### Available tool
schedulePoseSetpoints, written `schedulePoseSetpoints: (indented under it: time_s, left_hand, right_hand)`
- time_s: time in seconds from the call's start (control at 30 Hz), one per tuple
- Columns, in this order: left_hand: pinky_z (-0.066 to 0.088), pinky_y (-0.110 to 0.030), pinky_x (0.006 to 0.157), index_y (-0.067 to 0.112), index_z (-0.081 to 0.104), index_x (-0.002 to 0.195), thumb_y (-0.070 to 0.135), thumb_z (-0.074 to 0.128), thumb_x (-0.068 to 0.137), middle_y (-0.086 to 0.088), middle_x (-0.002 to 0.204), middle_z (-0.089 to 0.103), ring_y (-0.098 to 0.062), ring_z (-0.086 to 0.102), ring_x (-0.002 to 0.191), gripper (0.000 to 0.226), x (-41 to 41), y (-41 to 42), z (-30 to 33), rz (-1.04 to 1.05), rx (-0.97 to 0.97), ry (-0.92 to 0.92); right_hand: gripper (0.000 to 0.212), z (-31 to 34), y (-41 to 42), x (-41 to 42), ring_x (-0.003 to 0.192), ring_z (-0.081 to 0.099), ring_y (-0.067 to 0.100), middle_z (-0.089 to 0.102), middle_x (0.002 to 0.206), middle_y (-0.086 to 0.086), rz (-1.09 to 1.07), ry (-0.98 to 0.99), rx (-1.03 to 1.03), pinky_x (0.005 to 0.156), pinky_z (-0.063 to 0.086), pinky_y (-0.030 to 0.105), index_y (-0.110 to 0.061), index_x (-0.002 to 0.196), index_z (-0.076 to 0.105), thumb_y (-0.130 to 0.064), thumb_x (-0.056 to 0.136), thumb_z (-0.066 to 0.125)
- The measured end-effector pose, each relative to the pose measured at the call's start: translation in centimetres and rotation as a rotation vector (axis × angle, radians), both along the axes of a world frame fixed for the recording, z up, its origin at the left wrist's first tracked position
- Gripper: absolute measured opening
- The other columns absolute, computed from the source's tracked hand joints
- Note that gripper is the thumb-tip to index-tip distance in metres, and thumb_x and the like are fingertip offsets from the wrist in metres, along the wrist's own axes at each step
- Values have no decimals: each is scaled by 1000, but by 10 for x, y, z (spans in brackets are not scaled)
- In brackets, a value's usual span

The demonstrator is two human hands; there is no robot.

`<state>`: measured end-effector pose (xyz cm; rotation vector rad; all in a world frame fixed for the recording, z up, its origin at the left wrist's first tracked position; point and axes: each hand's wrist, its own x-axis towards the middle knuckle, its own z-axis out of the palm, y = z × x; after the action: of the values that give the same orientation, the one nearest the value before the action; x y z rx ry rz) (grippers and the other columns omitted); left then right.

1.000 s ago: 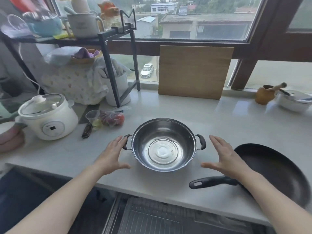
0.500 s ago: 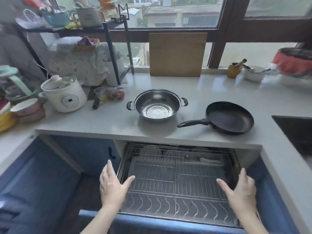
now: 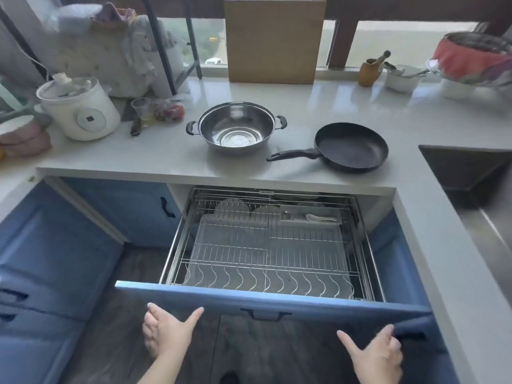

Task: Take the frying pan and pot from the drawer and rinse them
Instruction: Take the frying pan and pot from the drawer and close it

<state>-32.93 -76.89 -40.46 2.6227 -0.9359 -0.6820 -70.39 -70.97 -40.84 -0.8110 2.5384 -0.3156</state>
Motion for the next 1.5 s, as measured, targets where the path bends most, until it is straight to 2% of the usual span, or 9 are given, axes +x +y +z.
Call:
schedulePoseSetpoints:
  time_s: [0.1,0.2,0.4,0.57,0.7,0.87,1.13,1.3,1.5]
  left_hand:
    - [26,-48,113,-1,9,153,63,79,62,-19,154,25,-36,23,142,132,-2,-6,-5,-35,10,-30]
    - [24,-48,114,-1,8,153,64,78,63,-19,154,24,-36,21,143,131,-9,-16,-8,-44,13,-37]
    - [24,-48,115,1,7,153,60,80,65,-17,157,21,-34,18,145,129,-22,-31,-6,-29,-14,4]
    - [20,-43,118,4,-2,154,61,76,70,-13,162,9,-29,10,148,128,-28,-31,-6,-39,19,-16]
    - [18,-42,118,5,-5,154,60,75,72,-12,163,5,-28,6,149,128,-31,-45,-7,-31,9,-6]
    - [18,-44,119,4,-4,154,62,75,70,-13,162,6,-28,6,149,128,-31,-74,-12,-38,-18,-3]
    - [16,-45,119,4,-4,154,60,75,72,-14,163,5,-30,6,149,127,-34,-138,-14,-44,-50,38]
    - [18,-48,118,4,-2,154,54,79,69,-15,162,8,-32,9,148,127,-42,-184,-17,-20,-118,61]
    - [14,-48,120,7,-5,155,58,77,68,-13,163,2,-32,5,149,130,-43,-238,-23,-4,-104,112]
  right_hand:
    - [130,5,-8,-8,127,40,40,40,139,24,-9,-6,2,96,41,52,-1,152,15,-69,59,77]
    - [131,4,-20,-10,128,39,39,38,142,21,4,-27,-3,95,42,51,-3,152,11,-69,60,77]
    - [131,-7,-39,-7,128,41,43,38,141,25,-75,-116,-67,96,44,55,4,147,15,-63,57,82]
    - [138,-12,-52,-4,133,35,42,31,145,27,-131,-163,-97,101,37,56,7,150,2,-55,60,86]
    - [133,-12,-68,-4,131,36,43,35,140,31,-164,-175,-137,98,37,58,10,146,7,-45,58,90]
    - [129,-18,-95,-7,125,43,43,39,135,29,-161,-176,-138,94,43,59,7,141,16,-50,53,91]
    - [122,-16,-162,-13,125,44,43,39,137,27,-187,-171,-145,94,42,60,5,139,20,-48,55,91]
    - [129,-10,-207,-11,134,35,42,27,152,23,-206,-169,-178,100,35,61,-1,151,7,-44,61,89]
    - [129,-8,-256,-11,139,31,39,12,160,15,-155,-99,-189,102,36,59,-6,154,1,-54,65,82]
